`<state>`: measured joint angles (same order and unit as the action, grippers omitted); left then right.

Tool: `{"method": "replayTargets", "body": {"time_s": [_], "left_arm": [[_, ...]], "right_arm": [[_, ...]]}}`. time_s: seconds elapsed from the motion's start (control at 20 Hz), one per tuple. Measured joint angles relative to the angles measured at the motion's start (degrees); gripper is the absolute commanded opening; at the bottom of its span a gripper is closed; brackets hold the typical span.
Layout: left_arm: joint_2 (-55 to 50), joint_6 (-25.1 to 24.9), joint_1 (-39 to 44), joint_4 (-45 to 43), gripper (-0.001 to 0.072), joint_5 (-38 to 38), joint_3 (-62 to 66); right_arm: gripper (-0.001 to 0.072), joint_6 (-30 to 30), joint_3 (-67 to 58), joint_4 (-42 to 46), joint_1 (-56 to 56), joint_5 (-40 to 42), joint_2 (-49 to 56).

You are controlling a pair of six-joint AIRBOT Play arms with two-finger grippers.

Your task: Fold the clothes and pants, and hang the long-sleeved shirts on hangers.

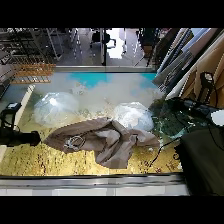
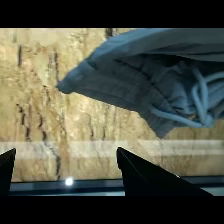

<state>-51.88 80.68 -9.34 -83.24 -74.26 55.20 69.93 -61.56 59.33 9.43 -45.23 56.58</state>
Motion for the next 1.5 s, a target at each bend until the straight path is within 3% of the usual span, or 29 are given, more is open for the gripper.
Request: {"method": "replayTargets", "body": {"time_s": [0.15, 0.4, 0.6, 0.65, 0.75, 0.8, 0.9, 0.95, 1.05, 1.2, 1.5], "left_arm": [[-0.2, -4.7, 0.0, 6.3, 0.0694, 4.3, -4.5], [-4.0, -12.0, 0.0, 10.3, 0.0695, 16.0, -8.2], [-11.2, -18.6, 0.0, 11.4, 0.0676, 21.1, -8.7], [-12.8, -19.6, 0.0, 11.5, 0.0557, 22.3, -8.8], [-15.5, -21.1, 0.0, 11.7, 0.0055, 24.7, -8.8], [-16.7, -21.6, 0.0, 11.7, 0.0013, 25.4, -8.9], [-18.0, -22.3, 0.0, 11.9, 0.0013, 26.4, -8.9], [-18.2, -22.5, 0.0, 11.9, 0.0012, 26.6, -8.8], [-17.7, -22.9, 0.0, 11.8, 0.0011, 26.2, -8.0], [-15.6, -23.7, -1.2, 11.8, 0.0011, 20.6, -2.6], [-12.4, -24.3, -11.7, 18.2, 0.0011, 1.4, 26.0]], "right_arm": [[0.0515, -1.4, 0.0, 0.4, 1.5, -7.4, 0.5], [0.0516, -13.0, 1.6, -3.3, 1.5, -29.1, 3.1], [0.0518, -16.3, 7.8, -5.7, -6.7, -35.7, 4.6], [0.0519, -16.3, 9.7, -6.4, -9.1, -36.3, 5.2], [0.0549, -16.5, 13.8, -9.2, -13.9, -36.3, 7.2], [0.0566, -16.5, 15.5, -10.5, -15.8, -35.4, 8.5], [0.0559, -16.6, 17.9, -13.9, -19.6, -32.0, 12.2], [0.0464, -17.3, 18.6, -15.7, -21.2, -30.5, 14.3], [0.0018, -19.1, 19.1, -19.5, -24.2, -26.8, 18.9], [0.0014, -16.7, 15.5, -16.4, -26.3, -26.3, 22.5], [0.0012, -3.9, -8.6, 13.9, -27.0, -37.9, 7.1]]}}
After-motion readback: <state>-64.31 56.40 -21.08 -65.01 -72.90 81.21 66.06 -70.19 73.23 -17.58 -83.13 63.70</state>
